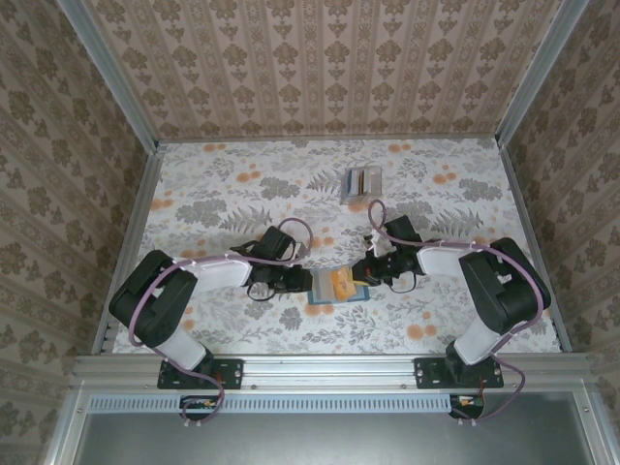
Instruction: Put the credit cards into the card holder
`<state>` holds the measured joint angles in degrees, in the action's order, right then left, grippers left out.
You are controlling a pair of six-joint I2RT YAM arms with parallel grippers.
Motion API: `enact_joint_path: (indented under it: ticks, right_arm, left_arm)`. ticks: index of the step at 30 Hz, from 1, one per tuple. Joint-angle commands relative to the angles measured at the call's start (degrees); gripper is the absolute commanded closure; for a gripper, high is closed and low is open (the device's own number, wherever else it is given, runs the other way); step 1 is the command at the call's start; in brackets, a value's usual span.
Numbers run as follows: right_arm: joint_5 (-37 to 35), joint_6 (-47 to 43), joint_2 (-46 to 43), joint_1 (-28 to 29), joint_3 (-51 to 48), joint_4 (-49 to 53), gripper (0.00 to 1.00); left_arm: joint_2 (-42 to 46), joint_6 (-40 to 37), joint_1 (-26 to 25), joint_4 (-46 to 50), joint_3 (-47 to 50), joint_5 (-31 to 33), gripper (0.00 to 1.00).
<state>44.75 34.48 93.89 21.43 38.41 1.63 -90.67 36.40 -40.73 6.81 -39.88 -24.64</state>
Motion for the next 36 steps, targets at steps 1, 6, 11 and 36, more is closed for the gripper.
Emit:
enact_joint_path:
  ticks: [1,6,11,36]
  right_arm:
    - [-1.86,2.61,-0.35,1.37,-1.23,-1.65,1.00]
    - [-2.83,8.00,1.56,3.23,-2.75,-9.05,1.00]
    - [-4.96,11.23,0.63,3.40,-4.82,-13.49,1.00]
    - [-15.62,22.98,2.06,13.43,-8.00,-28.65,0.94]
  left_arm:
    - [-0.41,-0.63,0.47,-0.96,1.24,1.26,0.73]
    - [-0.66,0.36,-0.09,-2.40,0.96,0.44,0.74]
    - [-0.32,1.14,-0.26,-2.62,1.37,0.72,0.75]
    - [-0.63,1.10,-0.47,-2.10,-0.38,-0.27,0.91]
